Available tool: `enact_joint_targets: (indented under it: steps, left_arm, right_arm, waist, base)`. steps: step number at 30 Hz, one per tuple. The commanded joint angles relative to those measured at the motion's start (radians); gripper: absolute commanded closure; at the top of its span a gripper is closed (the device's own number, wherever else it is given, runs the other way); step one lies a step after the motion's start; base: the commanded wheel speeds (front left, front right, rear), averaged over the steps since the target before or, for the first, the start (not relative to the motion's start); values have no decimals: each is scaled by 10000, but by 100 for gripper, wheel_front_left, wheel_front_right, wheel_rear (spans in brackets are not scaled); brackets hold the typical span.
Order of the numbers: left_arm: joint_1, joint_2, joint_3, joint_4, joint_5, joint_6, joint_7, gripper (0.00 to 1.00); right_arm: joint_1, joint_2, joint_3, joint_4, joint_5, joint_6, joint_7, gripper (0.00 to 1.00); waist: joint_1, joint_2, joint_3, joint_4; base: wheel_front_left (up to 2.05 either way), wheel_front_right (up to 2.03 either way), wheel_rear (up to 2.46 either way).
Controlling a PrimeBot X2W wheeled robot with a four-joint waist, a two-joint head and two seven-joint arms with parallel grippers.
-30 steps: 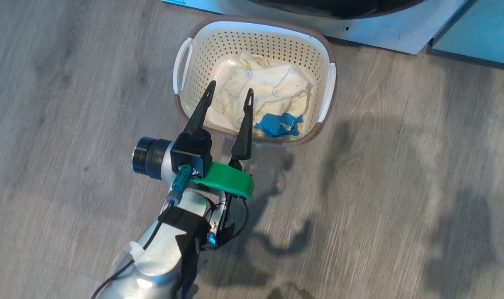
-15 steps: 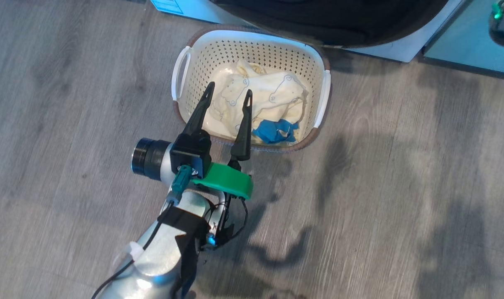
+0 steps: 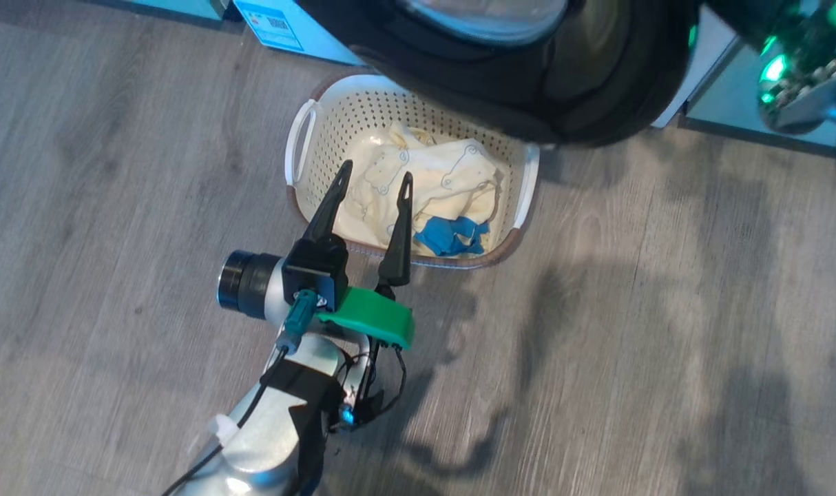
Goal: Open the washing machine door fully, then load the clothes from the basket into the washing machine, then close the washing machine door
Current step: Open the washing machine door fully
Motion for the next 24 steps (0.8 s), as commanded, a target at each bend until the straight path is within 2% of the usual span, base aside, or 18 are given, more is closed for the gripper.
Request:
enact_joint_targets:
  steps: [1,16,24]
  left_arm:
    - [65,139,393,-230,32,2,-97,0]
    - [349,139,396,-163,53,-64,-97,0]
    - [356,139,404,-178,23,-62,-97,0]
  right_arm:
    - [132,312,188,-618,72,-27,208,100]
    - [1765,461,987,-2497,539,-27,929,100]
    - [2434,485,2042,-3389,1306,-27,876,100]
  waist:
    - [1,0,-118,13]
    - [1,0,-529,113]
    - [1,0,-547,191]
  base:
    - [0,0,0]
    - [0,0,0]
    - [0,0,0]
